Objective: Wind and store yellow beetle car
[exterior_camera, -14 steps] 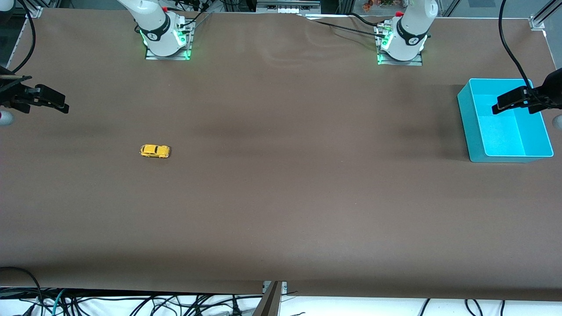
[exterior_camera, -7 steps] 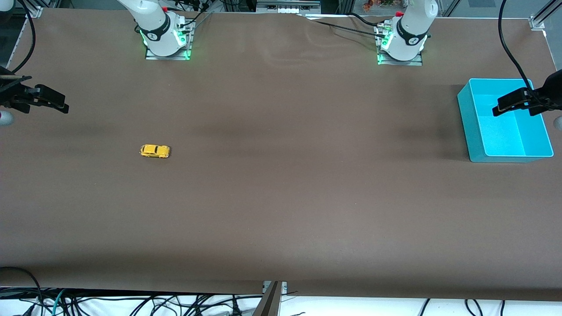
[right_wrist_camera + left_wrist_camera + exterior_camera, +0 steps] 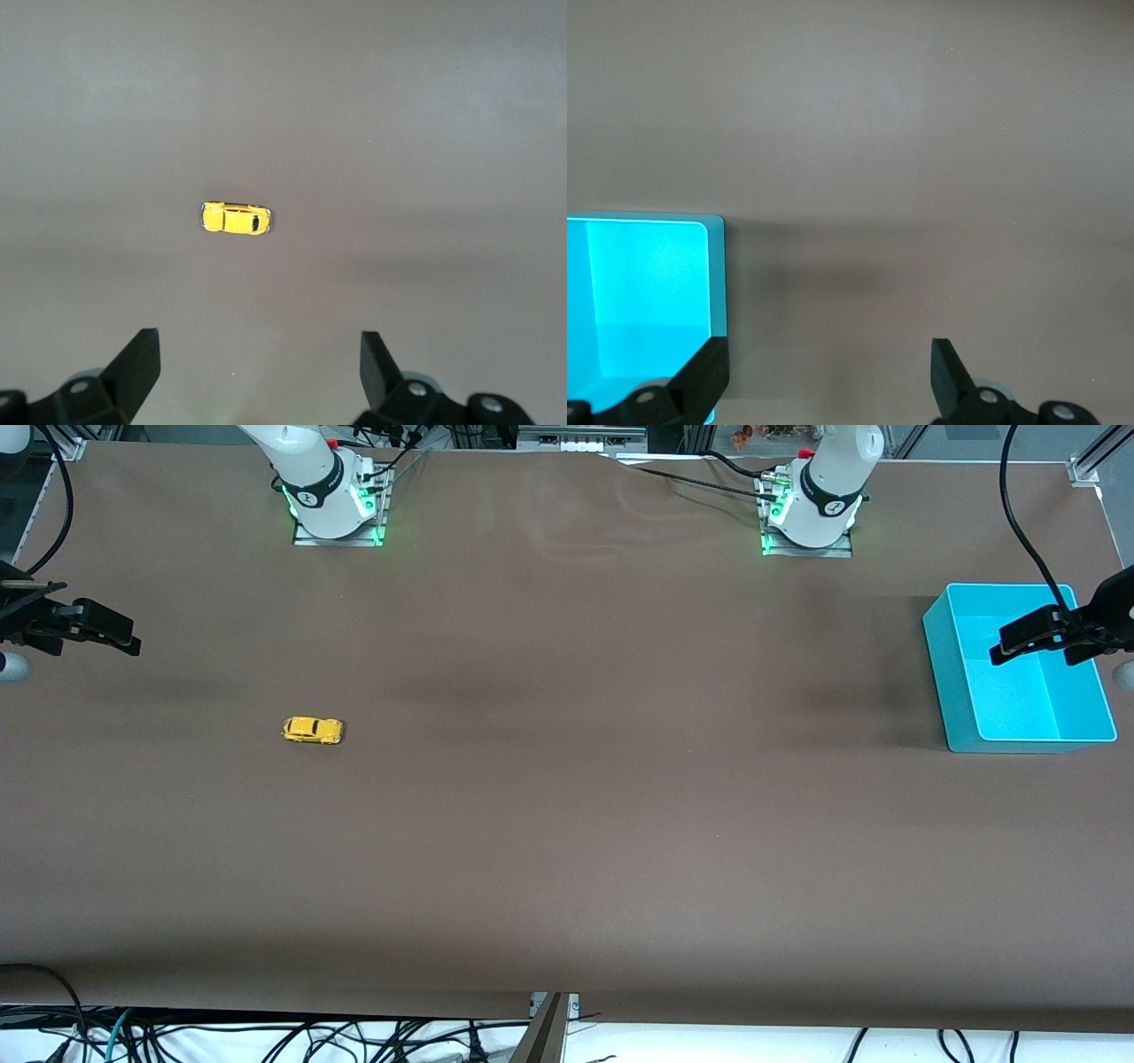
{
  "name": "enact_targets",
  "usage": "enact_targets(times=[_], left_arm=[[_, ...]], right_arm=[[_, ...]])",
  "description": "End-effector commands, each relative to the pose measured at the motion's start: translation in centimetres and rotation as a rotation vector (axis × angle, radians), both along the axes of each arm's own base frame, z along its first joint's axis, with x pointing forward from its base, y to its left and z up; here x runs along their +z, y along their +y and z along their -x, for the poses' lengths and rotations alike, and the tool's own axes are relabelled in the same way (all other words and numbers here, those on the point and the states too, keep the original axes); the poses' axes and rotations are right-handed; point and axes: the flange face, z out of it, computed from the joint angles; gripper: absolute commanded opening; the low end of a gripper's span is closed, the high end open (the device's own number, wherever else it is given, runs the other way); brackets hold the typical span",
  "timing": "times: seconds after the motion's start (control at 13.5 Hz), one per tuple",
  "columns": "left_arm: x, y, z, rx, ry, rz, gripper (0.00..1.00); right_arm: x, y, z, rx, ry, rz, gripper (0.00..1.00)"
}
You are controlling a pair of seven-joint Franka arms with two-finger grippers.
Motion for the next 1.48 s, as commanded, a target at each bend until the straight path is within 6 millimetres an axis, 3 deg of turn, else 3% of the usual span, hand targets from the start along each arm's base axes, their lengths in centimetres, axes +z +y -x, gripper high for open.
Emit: enact_targets(times=[0.0,0.07,0.3,0.59,0.89,1.03,1.18,1.4], left_arm=[[0.4,-0.2,-0.4,0.008,-0.009,-0.012,1.0],[0.5,-0.1,-0.4,0.01,-0.01,-0.01,1.0],[0.7,0.6,-0.2,0.021,-0.012,-0.01,1.0],[0.7,1.4,0.0,0.034,-0.005,-0.008,1.0],[0.7,1.4,0.0,0.034,-0.005,-0.008,1.0],[0.6,1.4,-0.1,0.034,-0.003,-0.008,1.0],[0.8,1.8,0.1,0.039,-0.008,-0.008,1.0],[0.8,1.8,0.1,0.039,-0.008,-0.008,1.0]], right_arm=[[0.4,0.3,-0.3,-0.01,-0.006,-0.014,1.0],[0.3,0.7,-0.4,-0.002,-0.007,-0.014,1.0],[0.2,5.4,-0.6,0.076,-0.015,-0.015,1.0],[-1.3,8.6,-0.7,0.143,0.026,-0.015,1.0],[-3.4,9.1,-1.2,0.155,0.078,-0.015,1.0],[-5.8,9.1,-1.7,0.189,0.14,-0.01,1.0],[-8.3,8.8,-2.5,0.405,0.184,-0.033,1.0],[-12.9,8.2,-3.6,0.546,0.223,-0.063,1.0]])
